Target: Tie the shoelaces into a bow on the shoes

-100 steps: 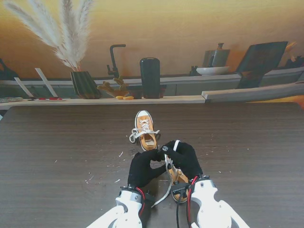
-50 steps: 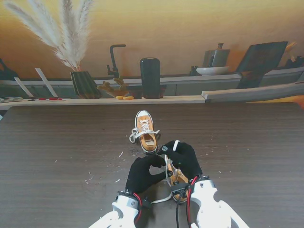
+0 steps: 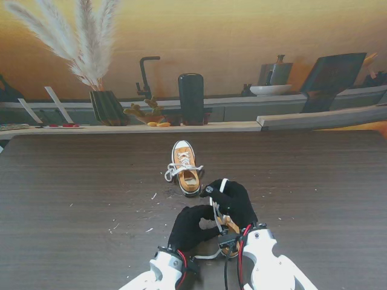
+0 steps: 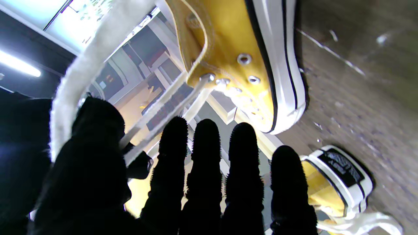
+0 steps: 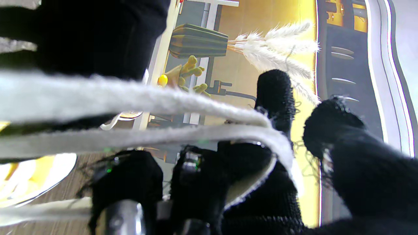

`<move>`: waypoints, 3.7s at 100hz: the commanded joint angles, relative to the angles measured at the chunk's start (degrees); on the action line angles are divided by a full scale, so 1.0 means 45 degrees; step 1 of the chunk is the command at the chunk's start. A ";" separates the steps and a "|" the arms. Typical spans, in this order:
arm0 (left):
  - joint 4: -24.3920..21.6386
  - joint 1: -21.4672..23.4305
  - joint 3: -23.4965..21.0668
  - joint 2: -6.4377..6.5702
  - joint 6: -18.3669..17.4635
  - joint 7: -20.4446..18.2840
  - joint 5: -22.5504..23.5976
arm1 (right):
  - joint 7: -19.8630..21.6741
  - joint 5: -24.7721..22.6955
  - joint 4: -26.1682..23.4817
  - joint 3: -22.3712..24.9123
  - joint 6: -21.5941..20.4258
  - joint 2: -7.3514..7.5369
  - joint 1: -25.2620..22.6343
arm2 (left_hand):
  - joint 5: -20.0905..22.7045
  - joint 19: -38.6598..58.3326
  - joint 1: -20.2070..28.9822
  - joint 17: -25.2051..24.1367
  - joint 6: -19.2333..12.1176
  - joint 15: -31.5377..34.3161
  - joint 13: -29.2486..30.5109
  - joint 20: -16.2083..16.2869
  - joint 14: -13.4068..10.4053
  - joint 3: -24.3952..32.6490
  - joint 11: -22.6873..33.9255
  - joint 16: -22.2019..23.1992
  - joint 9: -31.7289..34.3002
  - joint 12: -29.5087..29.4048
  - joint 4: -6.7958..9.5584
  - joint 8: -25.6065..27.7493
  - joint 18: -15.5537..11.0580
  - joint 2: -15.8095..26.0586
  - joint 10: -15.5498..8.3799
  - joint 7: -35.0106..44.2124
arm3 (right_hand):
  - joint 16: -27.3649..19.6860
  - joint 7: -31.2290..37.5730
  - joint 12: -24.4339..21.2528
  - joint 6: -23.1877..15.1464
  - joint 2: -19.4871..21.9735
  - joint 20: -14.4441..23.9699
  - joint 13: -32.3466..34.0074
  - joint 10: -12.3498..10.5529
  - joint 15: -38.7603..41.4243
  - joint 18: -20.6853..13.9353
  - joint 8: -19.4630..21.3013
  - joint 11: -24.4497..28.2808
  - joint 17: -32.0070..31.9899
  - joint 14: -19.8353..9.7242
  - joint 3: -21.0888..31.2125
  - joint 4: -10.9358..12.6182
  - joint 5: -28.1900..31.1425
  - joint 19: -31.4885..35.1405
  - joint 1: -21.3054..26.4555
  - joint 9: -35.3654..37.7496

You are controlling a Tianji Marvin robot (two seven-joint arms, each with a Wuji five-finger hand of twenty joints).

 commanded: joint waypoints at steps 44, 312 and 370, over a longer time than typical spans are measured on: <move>-0.0253 0.0173 -0.0074 -0.0288 -0.1127 -0.1201 -0.1788 | 0.0244 0.0037 -0.0130 0.0083 -0.0076 0.0067 -0.0108 | 0.0208 -0.0255 0.2991 -0.0765 -0.2622 0.0063 -0.0595 0.0040 -0.0127 0.1256 -0.0579 -0.0036 0.0262 0.2478 0.0267 -0.1455 -0.0243 0.0973 -0.0386 0.0933 | 0.0110 0.0208 0.0177 -0.0289 0.0031 0.0003 -0.0292 0.1817 0.0540 -0.0010 -0.0260 0.1369 0.0232 -0.1872 -0.0214 -0.0322 -0.0235 0.3647 -0.0145 0.1745; -0.3224 0.2070 -0.3031 0.0935 0.0167 -0.4822 -0.3044 | 0.5156 0.8256 -0.0027 0.1324 0.0393 0.0466 0.0022 | -0.1196 -0.3569 0.1954 -0.2649 -0.0136 -0.2842 -0.3040 0.0094 0.0861 0.0430 -0.1775 -0.0730 -0.2207 -0.1025 0.0901 0.5949 -0.0253 0.2915 0.0839 0.5323 | 0.0271 -0.0155 0.0311 0.0635 -0.0062 0.0297 -0.0293 0.1953 0.0675 0.0408 0.0031 0.1824 0.0207 -0.1860 0.0161 -0.0199 -0.0034 0.3647 -0.0137 0.1748; -0.3039 0.2048 -0.2967 0.0859 -0.1389 -0.5777 -0.5996 | 0.5396 0.7665 0.0302 0.1122 0.0078 0.0561 0.0187 | 0.0856 -0.4033 0.0729 -0.2891 0.1221 -0.3317 -0.3516 0.0166 0.1268 0.1973 -0.1956 -0.0842 -0.2101 -0.1171 0.1740 0.6768 -0.0020 0.3824 0.1516 0.6249 | 0.0263 -0.0211 0.0288 0.0737 -0.0116 0.0265 -0.0294 0.1968 0.0676 0.0392 0.0125 0.1792 0.0206 -0.1862 0.0182 -0.0183 -0.0091 0.3647 -0.0087 0.1746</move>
